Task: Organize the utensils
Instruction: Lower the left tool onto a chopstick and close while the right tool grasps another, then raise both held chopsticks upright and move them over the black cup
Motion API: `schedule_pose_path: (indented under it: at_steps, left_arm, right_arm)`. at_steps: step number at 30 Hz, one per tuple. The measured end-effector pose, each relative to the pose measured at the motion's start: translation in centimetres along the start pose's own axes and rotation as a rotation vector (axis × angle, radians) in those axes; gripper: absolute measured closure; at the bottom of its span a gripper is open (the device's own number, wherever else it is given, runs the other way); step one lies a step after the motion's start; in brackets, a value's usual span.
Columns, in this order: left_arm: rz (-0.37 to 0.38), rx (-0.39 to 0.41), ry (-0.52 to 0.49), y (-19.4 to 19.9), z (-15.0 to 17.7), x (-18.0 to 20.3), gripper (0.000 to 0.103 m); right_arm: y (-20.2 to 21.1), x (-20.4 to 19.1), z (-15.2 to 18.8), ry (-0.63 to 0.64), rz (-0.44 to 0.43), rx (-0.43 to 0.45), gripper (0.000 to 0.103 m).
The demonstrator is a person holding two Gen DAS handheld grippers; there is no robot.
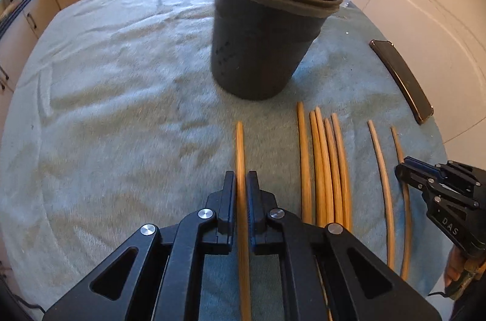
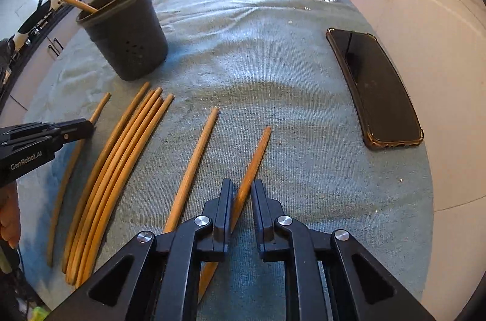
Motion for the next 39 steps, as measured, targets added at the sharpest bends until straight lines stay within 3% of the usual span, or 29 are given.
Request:
schedule_pose_path:
  at_steps: [9,13,25,35,39]
  left_arm:
    - [0.001,0.071,0.01,0.0,0.1,0.1,0.097]
    - [-0.017,0.122,0.024,2.4,0.3,-0.5,0.097]
    - [-0.01,0.362,0.018,13.9,1.8,1.1,0.097]
    - [-0.105,0.514,-0.112,21.1,5.4,3.0,0.097]
    - [-0.1,0.545,-0.127,22.4,6.3,3.7,0.097]
  right_arm:
    - [-0.7,-1.3,-1.5,0.037,0.055,0.042,0.095]
    - [0.1,-0.9,-1.7,-0.035,-0.026,0.062,0.096]
    - [11.8,-1.4,-2.1,-0.044,-0.095,0.353,0.096]
    - [18.3,-3.4,-0.1,0.015,-0.098,0.485,0.096]
    - [19.9,-3.5,0.7,0.019,-0.105,0.516,0.096]
Point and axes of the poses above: each gripper's, at about its wrist camera, not at the fingertips, and y roughly against the way its jaws point, x to its right, z to its underside, the point moved 9 cm from there along -y, roughly the way its jaws point, and after that the axes turned 3 degrees about z, right-handed, at the moved point
